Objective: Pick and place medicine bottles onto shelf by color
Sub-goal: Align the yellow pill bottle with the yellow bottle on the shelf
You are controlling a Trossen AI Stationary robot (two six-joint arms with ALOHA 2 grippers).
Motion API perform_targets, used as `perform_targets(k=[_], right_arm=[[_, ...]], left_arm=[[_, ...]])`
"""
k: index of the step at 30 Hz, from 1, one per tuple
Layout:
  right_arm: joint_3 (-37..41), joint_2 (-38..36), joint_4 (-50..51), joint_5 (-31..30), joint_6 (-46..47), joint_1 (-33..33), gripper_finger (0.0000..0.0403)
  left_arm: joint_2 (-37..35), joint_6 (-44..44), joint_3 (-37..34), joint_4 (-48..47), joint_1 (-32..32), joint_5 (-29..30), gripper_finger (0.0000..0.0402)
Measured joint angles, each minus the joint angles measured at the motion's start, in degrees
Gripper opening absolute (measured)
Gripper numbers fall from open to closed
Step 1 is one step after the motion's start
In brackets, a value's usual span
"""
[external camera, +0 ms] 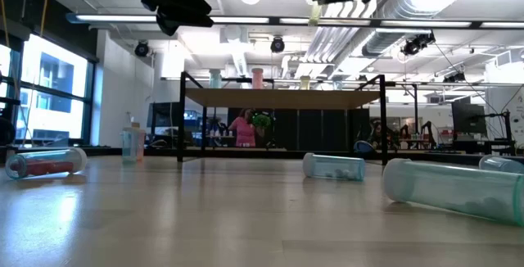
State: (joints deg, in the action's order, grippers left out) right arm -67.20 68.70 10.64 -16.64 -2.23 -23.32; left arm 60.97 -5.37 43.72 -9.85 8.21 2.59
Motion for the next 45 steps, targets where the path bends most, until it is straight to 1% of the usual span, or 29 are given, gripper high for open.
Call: perform_targets(k=[5,10,16,20,28,31,37,45], right_arm=[[0.0,3.7,1.2,3.8,2.4,-2.9,0.0099],[0.0,8.2,1.8,8.4,4.5,-3.9,0.0099],[0.0,12.8,4.0,8.8,5.5,-4.1,0.0099],[0.0,14.5,5.0,8.8,6.3,-4.2,0.0099],[0.0,15.0,9.0,9.3,9.8,-5.1,0.0099],[0.6,15.0,8.2,11.3,10.2,-5.2,0.0099],[1.7,15.0,8.4,11.3,11.9,-5.3,0.0099],[1.8,15.1,7.5,11.3,11.4,-5.6,0.0099]], left_arm=[[0.0,0.5,0.0,0.0,0.0,0.0,0.0163],[0.0,1.0,0.0,-0.2,0.0,0.0,0.0163],[0.0,1.0,0.0,-1.1,0.0,0.0,0.0163],[0.0,1.0,0.0,-1.1,0.0,0.0,0.0163],[0.0,1.0,0.0,-1.2,0.0,0.1,0.0163],[0.0,1.0,0.0,-1.2,0.0,0.2,0.0163],[0.0,1.0,0.0,-1.2,0.0,0.2,0.0163],[0.0,1.0,0.0,-1.2,0.0,0.2,0.0163]])
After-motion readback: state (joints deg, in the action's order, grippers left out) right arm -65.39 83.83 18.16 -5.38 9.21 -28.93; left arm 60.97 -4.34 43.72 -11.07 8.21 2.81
